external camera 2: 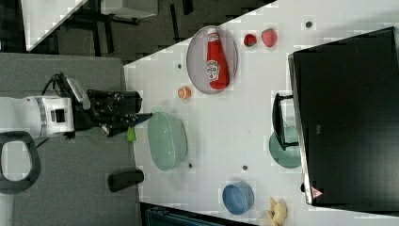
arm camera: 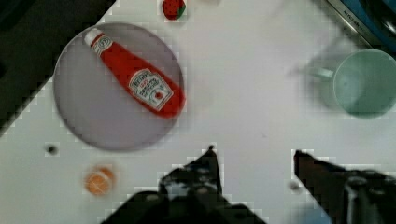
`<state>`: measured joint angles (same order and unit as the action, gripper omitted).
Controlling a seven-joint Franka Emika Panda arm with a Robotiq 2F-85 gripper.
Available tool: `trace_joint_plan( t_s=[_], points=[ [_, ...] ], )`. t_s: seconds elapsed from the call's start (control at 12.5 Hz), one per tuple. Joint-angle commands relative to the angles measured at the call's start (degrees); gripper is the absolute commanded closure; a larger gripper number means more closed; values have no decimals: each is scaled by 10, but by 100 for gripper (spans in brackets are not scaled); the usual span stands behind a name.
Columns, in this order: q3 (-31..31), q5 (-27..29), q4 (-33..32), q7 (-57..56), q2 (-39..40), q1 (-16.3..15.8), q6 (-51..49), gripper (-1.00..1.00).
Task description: Drag strainer left to right.
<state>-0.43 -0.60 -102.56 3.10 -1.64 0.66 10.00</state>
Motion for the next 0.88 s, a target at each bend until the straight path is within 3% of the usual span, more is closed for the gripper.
trace_joint_plan(
  t_s=[0.08, 0.24, 0.56, 0.88],
  points=[
    [-21, -11, -113, 28, -238, 6, -114, -59],
    [-16, -5, -114, 28, -235, 3, -110, -100],
    [58, 14, -116, 39, -205, -24, -107, -100],
    [188, 14, -121, 204, -138, -34, -44, -100]
  ],
)
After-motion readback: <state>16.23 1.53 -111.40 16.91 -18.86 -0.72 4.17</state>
